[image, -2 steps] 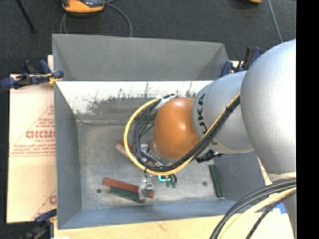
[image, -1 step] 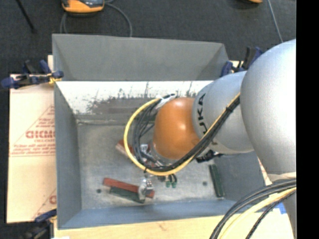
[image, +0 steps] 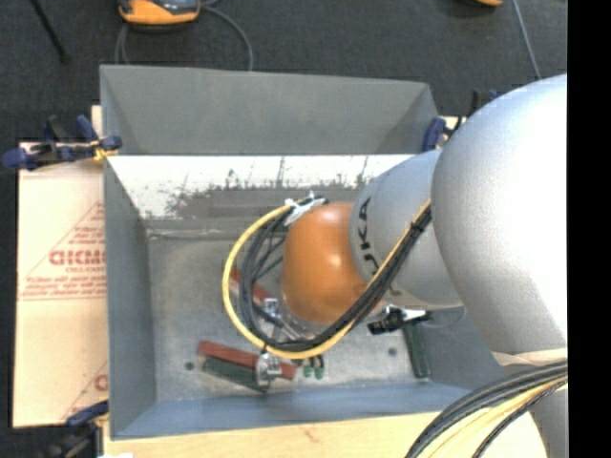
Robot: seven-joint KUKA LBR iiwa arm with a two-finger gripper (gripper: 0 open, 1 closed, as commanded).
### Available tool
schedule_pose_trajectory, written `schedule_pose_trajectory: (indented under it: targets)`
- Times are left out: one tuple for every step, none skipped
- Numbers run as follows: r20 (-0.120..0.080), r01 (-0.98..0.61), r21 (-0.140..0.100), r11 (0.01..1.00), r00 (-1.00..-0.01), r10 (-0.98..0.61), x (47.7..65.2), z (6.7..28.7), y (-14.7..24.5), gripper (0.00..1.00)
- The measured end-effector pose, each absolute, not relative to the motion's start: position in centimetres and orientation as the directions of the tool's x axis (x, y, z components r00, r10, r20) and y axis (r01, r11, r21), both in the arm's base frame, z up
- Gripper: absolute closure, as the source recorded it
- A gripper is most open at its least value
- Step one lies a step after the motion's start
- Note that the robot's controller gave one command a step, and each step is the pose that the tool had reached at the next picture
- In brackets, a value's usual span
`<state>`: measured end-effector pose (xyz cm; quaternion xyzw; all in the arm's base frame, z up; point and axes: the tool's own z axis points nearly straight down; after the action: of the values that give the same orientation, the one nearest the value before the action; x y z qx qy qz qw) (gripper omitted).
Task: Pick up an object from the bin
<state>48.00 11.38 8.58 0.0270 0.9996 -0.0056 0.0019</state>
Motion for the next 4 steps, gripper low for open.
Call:
schedule_pose_trajectory:
  targets:
    - [-0.004,0.054,-0.011,0.998,-0.999,0.054,48.0,8.6,11.4,1.00]
    - [0.000,-0.014,-0.002,1.000,-1.000,-0.014,47.7,12.1,11.1,1.00]
    - [-0.019,0.028,0.008,1.000,-0.999,0.028,49.4,8.7,9.9,0.00]
    - [-0.017,0.028,0.009,1.000,-0.999,0.028,49.3,8.8,10.0,1.00]
